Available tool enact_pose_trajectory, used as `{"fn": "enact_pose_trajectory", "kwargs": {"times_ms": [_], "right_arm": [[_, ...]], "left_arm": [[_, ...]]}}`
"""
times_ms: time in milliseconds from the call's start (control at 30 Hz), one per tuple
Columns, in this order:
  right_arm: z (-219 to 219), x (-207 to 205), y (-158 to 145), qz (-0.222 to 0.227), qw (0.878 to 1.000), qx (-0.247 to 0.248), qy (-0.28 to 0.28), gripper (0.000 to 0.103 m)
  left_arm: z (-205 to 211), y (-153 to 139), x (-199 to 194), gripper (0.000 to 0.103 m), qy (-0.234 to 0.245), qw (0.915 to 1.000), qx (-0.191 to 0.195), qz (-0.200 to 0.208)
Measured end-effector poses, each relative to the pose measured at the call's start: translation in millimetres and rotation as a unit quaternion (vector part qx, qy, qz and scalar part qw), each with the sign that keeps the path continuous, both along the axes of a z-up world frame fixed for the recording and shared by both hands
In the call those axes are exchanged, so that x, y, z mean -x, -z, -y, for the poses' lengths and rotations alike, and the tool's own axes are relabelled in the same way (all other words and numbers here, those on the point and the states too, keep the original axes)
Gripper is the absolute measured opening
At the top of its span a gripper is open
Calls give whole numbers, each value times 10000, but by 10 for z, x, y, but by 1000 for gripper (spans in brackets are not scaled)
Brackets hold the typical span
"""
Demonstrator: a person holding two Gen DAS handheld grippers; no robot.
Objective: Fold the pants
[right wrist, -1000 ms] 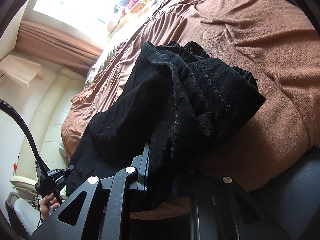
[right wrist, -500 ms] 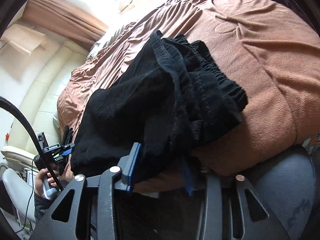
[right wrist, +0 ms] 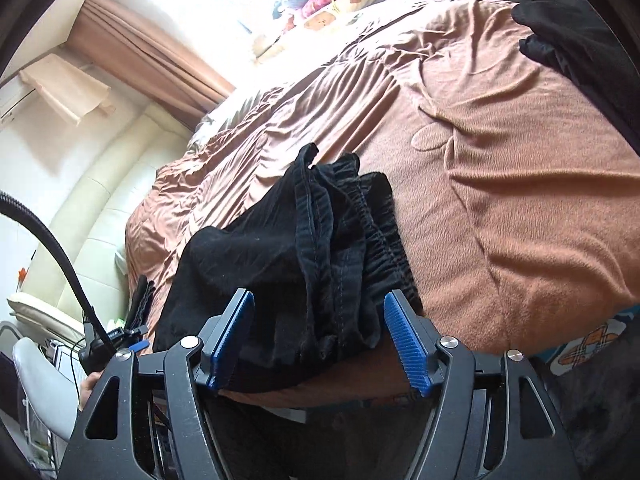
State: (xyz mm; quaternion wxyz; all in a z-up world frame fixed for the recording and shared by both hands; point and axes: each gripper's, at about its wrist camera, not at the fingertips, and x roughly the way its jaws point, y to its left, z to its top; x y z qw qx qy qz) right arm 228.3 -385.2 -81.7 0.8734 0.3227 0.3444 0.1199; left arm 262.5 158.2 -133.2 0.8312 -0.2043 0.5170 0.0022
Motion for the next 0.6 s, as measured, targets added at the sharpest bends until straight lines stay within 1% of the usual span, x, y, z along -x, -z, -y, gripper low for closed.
{"fn": "enact_pose_trajectory", "kwargs": {"times_ms": [200,300,433,600], "right_arm": [[172,-313,-63,99,9998,-81,-149,67],[232,-582,-45,146,9984,-307,-461,67],[265,-973,36,28,9957,-519,-768,67],[235,-1391,132,-179,9930,-629,-985,67]], "left_arm": [[76,-50,-30,68,-24,9998,-173,43],[97,-42,-76,68,-100,9999,-136,13],[135,-49,-133,68,-208,9997,-160,-23],[215,-82,-181,68,-224,9995,-218,-18]]}}
